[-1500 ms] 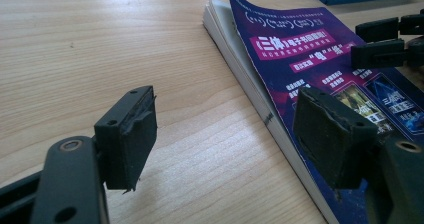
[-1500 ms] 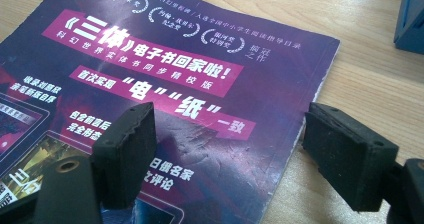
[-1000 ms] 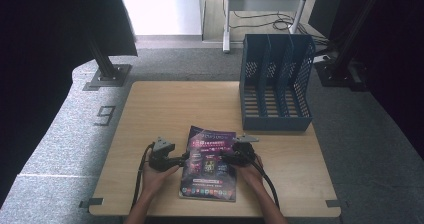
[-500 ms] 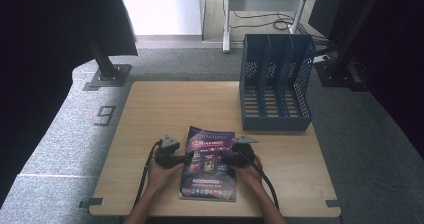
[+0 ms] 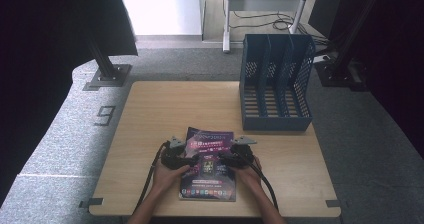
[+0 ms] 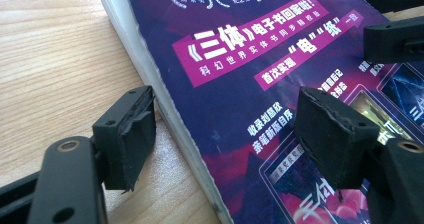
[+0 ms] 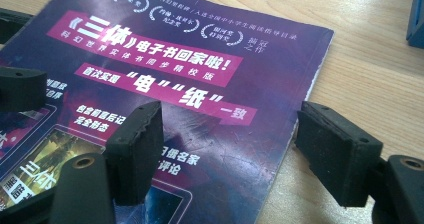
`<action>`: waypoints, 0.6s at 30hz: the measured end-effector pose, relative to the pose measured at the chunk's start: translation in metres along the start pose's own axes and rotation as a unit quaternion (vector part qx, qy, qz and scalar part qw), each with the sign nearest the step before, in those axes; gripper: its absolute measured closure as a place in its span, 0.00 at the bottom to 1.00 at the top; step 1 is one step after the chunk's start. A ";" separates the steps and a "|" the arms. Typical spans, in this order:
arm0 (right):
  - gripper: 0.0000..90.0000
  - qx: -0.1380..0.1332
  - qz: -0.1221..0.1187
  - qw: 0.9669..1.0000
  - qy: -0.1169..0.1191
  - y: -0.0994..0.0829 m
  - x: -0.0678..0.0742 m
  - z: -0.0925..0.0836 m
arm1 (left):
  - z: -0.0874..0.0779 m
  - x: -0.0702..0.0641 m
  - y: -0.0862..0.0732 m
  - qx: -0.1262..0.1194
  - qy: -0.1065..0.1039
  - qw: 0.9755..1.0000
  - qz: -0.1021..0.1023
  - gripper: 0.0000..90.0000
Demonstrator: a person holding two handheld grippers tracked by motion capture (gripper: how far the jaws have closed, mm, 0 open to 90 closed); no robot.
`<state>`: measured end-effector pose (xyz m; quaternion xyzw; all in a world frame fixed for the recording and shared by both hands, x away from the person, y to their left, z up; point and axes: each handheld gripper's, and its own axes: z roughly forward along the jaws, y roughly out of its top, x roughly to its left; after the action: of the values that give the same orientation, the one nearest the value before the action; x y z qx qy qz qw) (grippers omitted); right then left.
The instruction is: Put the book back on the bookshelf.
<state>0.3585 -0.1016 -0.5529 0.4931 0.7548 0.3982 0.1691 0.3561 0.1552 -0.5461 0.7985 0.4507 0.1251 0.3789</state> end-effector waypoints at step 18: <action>0.30 0.000 -0.003 1.000 -0.001 -0.001 0.001 -0.001 | 0.000 -0.001 0.000 -0.003 -0.010 1.000 -0.017 0.23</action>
<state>0.3570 -0.1011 -0.5529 0.4915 0.7561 0.3969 0.1708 0.3557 0.1543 -0.5462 0.7910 0.4601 0.1116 0.3876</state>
